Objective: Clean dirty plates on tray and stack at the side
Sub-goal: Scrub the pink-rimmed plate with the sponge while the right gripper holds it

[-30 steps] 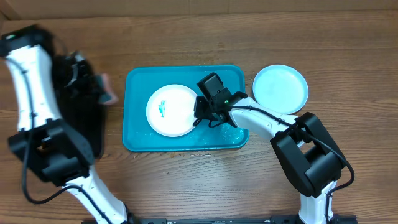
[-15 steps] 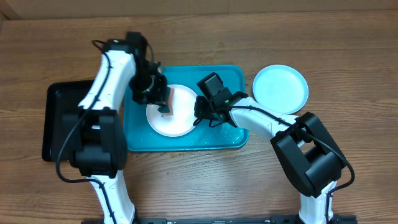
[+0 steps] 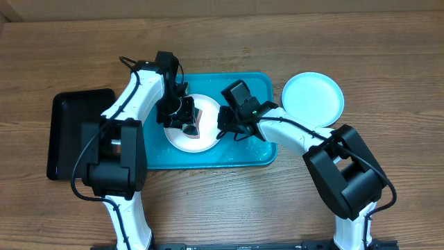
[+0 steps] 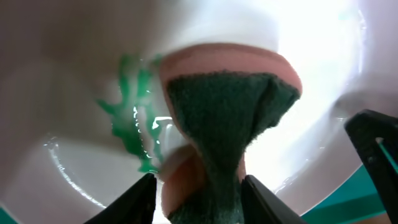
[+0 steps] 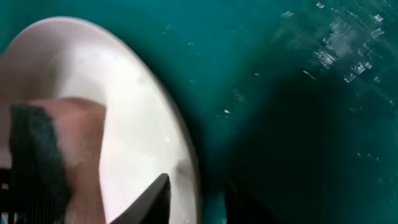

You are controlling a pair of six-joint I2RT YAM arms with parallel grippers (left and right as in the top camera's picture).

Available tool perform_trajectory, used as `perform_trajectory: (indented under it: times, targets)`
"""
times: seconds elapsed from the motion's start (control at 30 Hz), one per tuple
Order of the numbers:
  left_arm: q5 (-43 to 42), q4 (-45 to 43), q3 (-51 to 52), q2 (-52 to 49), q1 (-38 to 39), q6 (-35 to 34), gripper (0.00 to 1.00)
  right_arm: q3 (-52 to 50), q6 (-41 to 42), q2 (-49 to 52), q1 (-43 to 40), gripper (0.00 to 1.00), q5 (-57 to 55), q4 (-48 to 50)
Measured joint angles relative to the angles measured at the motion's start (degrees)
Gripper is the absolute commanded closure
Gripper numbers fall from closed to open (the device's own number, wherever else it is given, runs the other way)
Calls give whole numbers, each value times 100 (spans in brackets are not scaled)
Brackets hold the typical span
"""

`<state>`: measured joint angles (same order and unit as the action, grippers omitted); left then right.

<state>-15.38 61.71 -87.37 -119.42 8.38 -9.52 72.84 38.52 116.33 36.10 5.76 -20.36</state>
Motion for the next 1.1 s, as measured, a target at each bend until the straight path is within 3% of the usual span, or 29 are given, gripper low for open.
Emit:
perform_trajectory:
  times: [0.1,0.23,0.43,0.63,0.73,0.87,1.03,1.1]
  targets:
    - [61,136,-39,0,-22,0,55,4,-127,-2,-2,58,11,33]
    - [90,190,-236,0,-22,-9,64,13,-221,-2,-4,58,20,31]
    - [107,116,-306,0,-9,-46,66,11,-365,-2,-42,85,7,-31]
    - [109,-94,-105,0,103,-111,68,11,-404,0,-52,95,2,-70]
    - [107,-94,-22,0,129,-146,76,11,-404,0,-55,96,-2,-87]
    - [92,-127,-7,0,140,-160,76,11,-407,0,-55,96,-2,-90]
    - [68,-181,2,0,197,-249,96,11,-404,0,-52,96,-2,-90]
    - [68,-216,2,0,254,-258,96,11,-407,0,-52,96,-4,-96]
